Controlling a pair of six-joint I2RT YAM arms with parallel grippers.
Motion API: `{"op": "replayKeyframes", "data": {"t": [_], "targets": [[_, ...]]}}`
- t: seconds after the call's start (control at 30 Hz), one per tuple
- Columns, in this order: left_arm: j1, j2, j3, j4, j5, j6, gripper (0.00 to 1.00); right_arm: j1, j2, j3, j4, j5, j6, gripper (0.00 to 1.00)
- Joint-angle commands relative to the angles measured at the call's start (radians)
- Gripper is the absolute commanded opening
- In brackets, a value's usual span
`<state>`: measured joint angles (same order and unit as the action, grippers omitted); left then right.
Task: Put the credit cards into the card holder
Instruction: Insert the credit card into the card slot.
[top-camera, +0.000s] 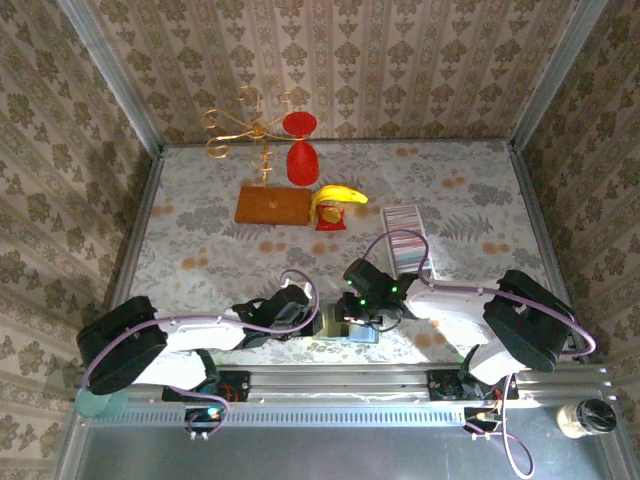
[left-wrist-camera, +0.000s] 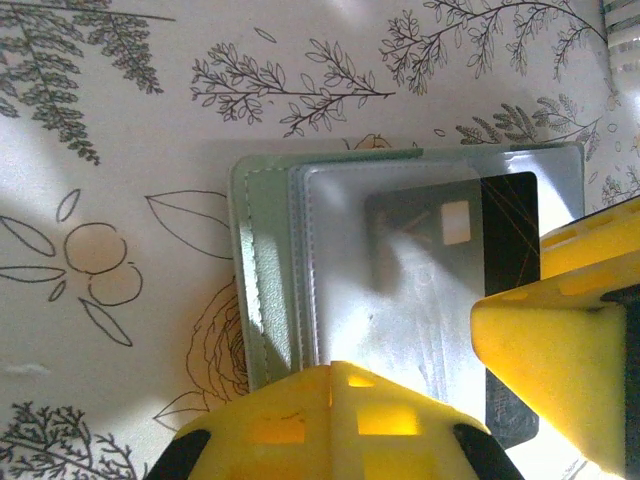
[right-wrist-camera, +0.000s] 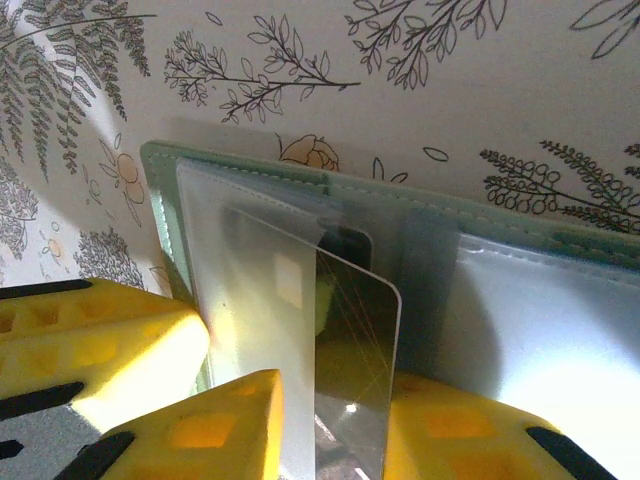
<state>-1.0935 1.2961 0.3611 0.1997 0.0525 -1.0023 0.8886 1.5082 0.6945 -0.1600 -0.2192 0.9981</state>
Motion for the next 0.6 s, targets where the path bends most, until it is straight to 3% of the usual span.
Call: {"op": "replayKeyframes", "data": {"t": [0.0, 0.27, 0.57], "targets": [[-0.01, -0.011, -0.028, -0.039, -0.017, -0.014, 0.0, 0.006, -0.025, 0.013, -0.049, 0.049, -0.008, 0.27], [-0.013, -0.012, -0.028, -0.039, -0.021, -0.007, 0.0, 0.011, -0.007, 0.017, -0.074, 0.038, -0.024, 0.29], [-0.023, -0.024, -0.041, -0.036, -0.035, -0.019, 0.0, 0.035, 0.059, 0.069, -0.024, -0.004, -0.013, 0.23]]}}
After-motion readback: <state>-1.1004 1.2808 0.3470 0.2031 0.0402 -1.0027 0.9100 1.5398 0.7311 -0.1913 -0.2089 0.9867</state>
